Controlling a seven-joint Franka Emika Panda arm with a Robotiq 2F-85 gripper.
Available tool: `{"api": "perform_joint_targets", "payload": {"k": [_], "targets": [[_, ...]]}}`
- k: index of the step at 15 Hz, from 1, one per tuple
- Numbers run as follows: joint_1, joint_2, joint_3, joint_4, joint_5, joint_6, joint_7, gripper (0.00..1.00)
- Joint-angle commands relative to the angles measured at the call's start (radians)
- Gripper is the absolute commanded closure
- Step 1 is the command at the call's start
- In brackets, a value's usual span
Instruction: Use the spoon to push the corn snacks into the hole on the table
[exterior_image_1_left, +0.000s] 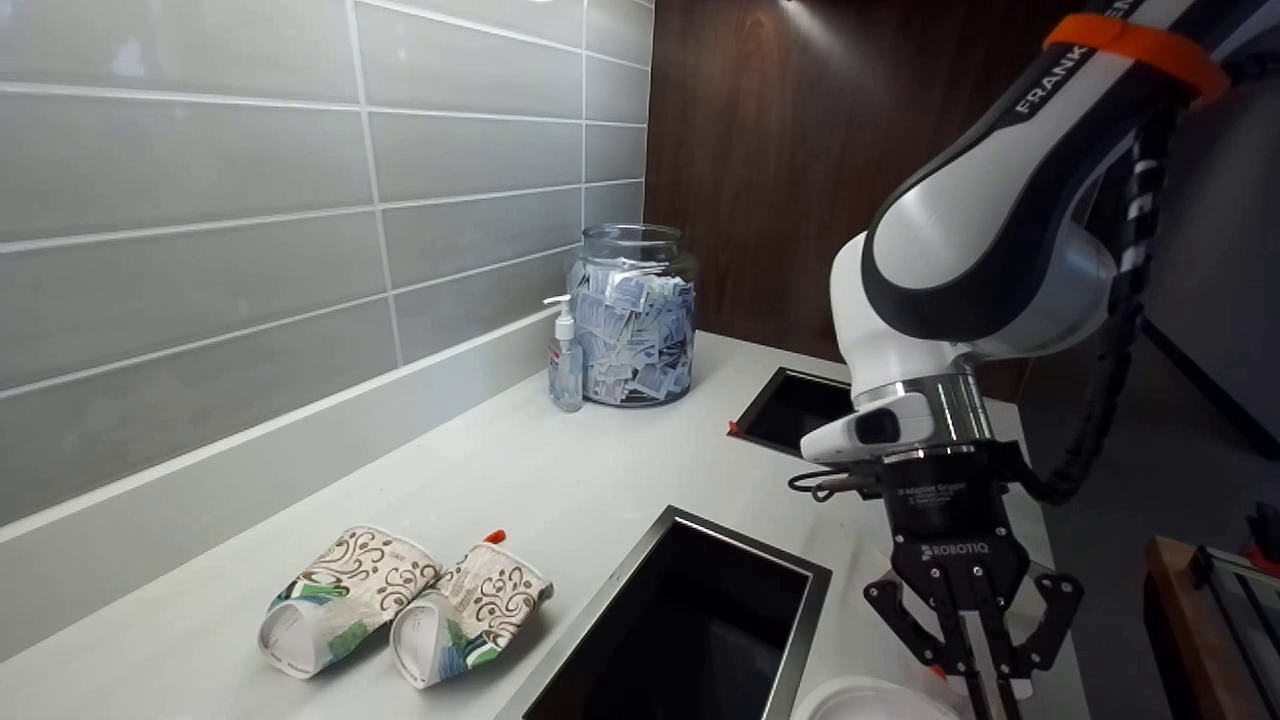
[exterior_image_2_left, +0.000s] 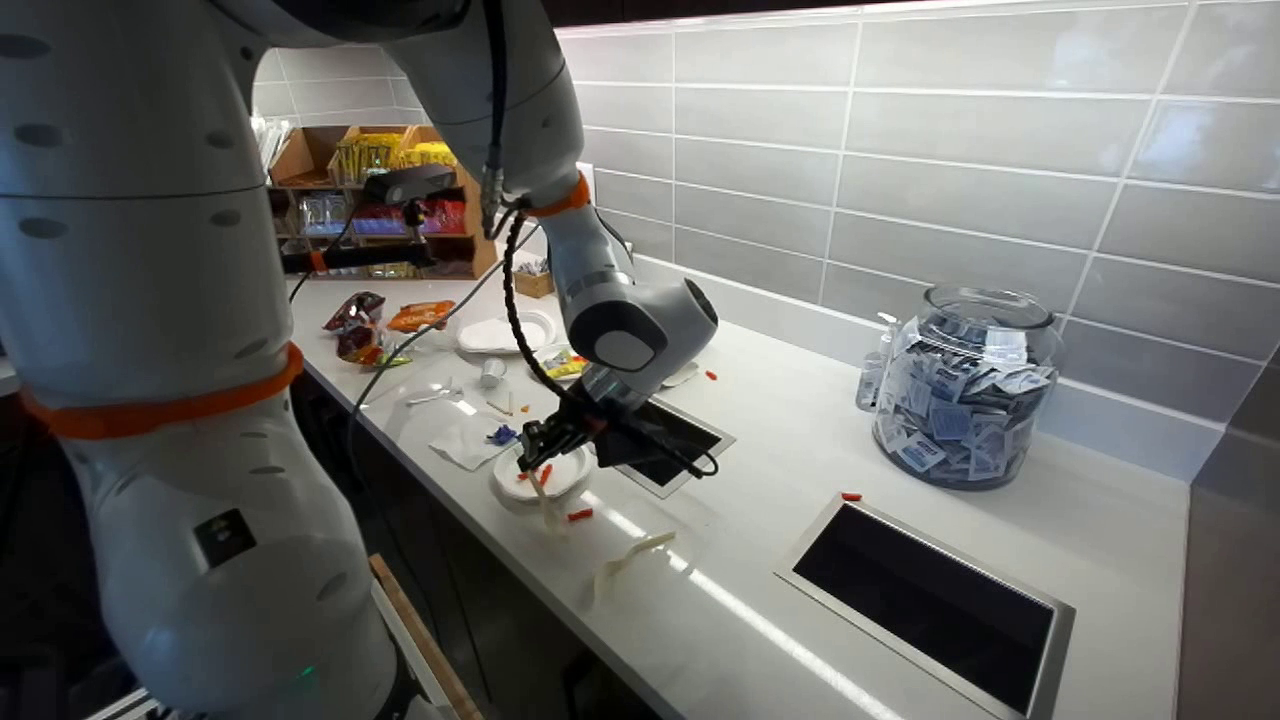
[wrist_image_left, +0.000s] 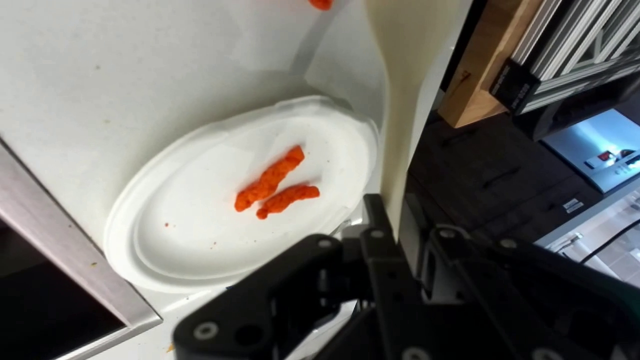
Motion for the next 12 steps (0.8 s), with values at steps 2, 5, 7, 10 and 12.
{"api": "perform_joint_targets", "payload": {"k": [2, 5, 7, 10, 12], "targets": [[0.014, 0.032, -0.005, 0.027, 0.001, 0.026, -0.014, 0.97], [0.015, 0.042, -0.006, 0.046, -0.006, 0.033, -0.006, 0.97], [0.014, 0.048, -0.006, 0.058, -0.011, 0.04, -0.003, 0.97], [0.012, 0.063, -0.006, 0.078, -0.015, 0.05, -0.001, 0.97], [0.011, 0.071, -0.007, 0.09, -0.019, 0.057, 0.002, 0.97]]}}
